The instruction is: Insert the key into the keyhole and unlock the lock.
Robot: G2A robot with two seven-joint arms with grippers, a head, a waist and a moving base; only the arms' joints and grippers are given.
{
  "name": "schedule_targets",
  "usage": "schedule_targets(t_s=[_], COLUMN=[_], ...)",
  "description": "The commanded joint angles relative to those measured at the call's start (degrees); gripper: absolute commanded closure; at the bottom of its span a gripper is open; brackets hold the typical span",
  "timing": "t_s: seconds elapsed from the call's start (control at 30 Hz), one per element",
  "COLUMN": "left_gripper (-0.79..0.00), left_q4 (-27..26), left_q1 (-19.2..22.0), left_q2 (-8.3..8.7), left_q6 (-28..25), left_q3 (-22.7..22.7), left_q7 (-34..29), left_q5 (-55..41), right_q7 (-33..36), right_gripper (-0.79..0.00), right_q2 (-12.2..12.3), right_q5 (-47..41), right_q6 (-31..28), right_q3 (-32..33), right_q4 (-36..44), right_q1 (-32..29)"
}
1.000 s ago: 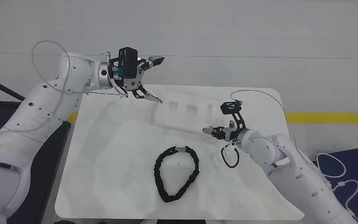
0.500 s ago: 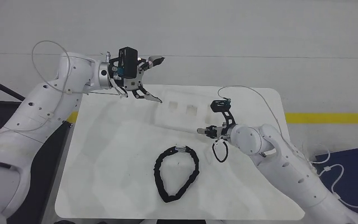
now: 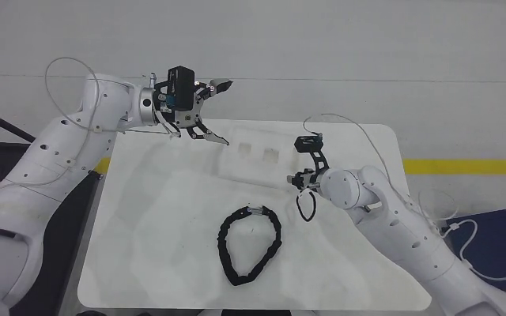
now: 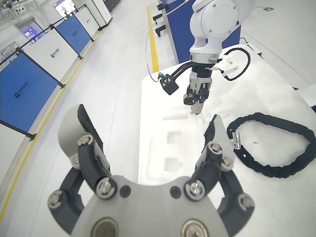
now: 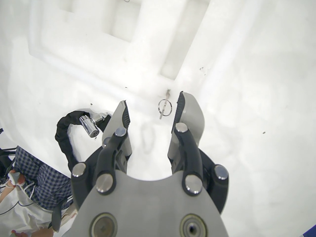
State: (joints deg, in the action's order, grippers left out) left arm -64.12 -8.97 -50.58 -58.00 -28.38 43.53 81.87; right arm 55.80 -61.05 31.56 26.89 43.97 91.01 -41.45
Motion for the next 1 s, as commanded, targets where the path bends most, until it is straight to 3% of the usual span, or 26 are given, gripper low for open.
schedule_targets(t_s=[0.0, 0.23, 0.63, 0.8, 0.97], left_gripper=[-0.785, -0.785, -0.785, -0.785, -0.785], left_q4=[0.00, 0.00, 0.00, 0.00, 0.00], left_q1=[0.00, 0.00, 0.00, 0.00, 0.00], left_q2=[0.00, 0.00, 0.00, 0.00, 0.00], left_q6=[0.00, 0.00, 0.00, 0.00, 0.00], left_q3=[0.00, 0.00, 0.00, 0.00, 0.00], left_q7=[0.00, 0.00, 0.00, 0.00, 0.00], left_q5=[0.00, 0.00, 0.00, 0.00, 0.00], right_q7=[0.15, 0.88, 1.97, 2.34, 2.79], right_gripper=[-0.311, -0.228, -0.209, -0.058, 0.000], right_q2=[-0.19, -0.80, -1.62, -1.93, -2.21], right_q5=[0.31, 0.02, 0.45, 1.15, 1.96], right_q6=[0.32, 1.40, 2.19, 2.37, 2.44], right_q3=[-0.05, 0.36, 0.62, 0.70, 0.83], right_q4=[-0.42, -1.29, -2.27, -2.76, -3.04], right_q1=[0.21, 0.28, -0.19, -0.17, 0.01])
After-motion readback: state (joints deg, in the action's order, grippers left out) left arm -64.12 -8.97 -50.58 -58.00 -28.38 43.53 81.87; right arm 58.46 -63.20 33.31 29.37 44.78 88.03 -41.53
